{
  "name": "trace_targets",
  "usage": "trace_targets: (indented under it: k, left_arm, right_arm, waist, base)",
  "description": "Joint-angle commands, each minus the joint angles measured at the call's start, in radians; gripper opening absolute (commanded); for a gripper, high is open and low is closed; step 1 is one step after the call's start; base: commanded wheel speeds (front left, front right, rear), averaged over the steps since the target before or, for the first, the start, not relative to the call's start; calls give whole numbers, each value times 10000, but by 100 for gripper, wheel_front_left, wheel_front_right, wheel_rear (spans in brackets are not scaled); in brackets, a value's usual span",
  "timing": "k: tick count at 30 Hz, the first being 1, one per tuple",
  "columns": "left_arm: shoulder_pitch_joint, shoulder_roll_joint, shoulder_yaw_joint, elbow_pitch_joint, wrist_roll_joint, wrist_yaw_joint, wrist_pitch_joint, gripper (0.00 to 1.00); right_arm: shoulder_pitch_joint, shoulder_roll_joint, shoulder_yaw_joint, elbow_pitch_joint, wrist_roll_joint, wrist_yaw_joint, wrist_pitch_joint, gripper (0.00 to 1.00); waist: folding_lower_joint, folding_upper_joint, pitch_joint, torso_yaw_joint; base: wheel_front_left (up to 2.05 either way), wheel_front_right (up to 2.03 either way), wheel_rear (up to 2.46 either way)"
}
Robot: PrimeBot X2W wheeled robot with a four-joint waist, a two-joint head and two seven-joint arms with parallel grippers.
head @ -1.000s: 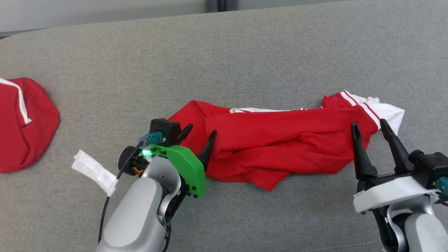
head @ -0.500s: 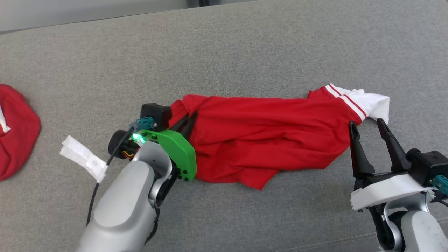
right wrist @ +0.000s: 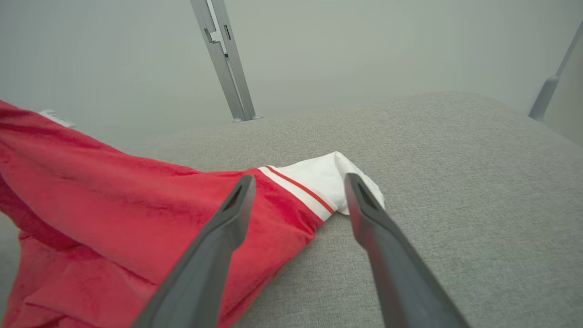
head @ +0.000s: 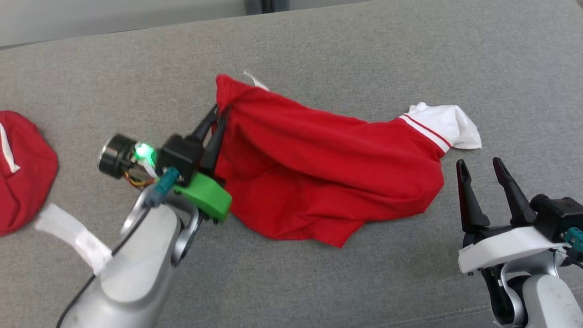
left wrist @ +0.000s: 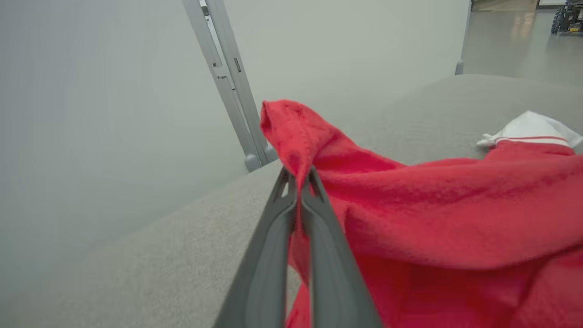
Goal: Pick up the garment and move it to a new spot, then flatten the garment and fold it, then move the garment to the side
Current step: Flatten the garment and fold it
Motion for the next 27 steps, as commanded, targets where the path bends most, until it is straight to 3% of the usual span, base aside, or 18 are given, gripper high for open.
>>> trace_targets:
  k: [1, 8, 16, 17, 18, 27]
  left_arm:
    - [570, 237, -117, -189, 134, 88, -89, 0]
    - [2929, 643, -794, -1114, 153, 299, -77, 0]
    - [4080, 216, -425, -546, -936, 346, -231, 0]
    - [4126, 88, -348, -419, -1091, 334, -266, 30]
    - [4121, -99, -180, -253, -1233, 346, -346, 100]
    - [4471, -660, 1832, -1471, -1479, 1082, -417, 100]
  right_arm:
    - [99, 19, -27, 17, 29, -10, -6, 100]
    - [219, 29, -153, -87, -3, -10, 236, 100]
    - [324, -11, -204, -303, -107, -10, 464, 100]
    - [341, -7, -209, -349, -118, -10, 504, 100]
    - [382, -3, -228, -414, -145, -10, 547, 100]
    - [558, -52, -365, -849, -318, -10, 612, 100]
  waist:
    - [0, 0, -75, 119]
    - [0, 0, -216, 668]
    - [0, 0, -350, 1010]
    - [0, 0, -365, 1029]
    - [0, 0, -422, 1047]
    - [0, 0, -730, 877]
  base:
    - [0, 0, 0]
    - [0, 0, 0]
    - [0, 0, 0]
    - [0, 0, 0]
    - [0, 0, 0]
    - [0, 0, 0]
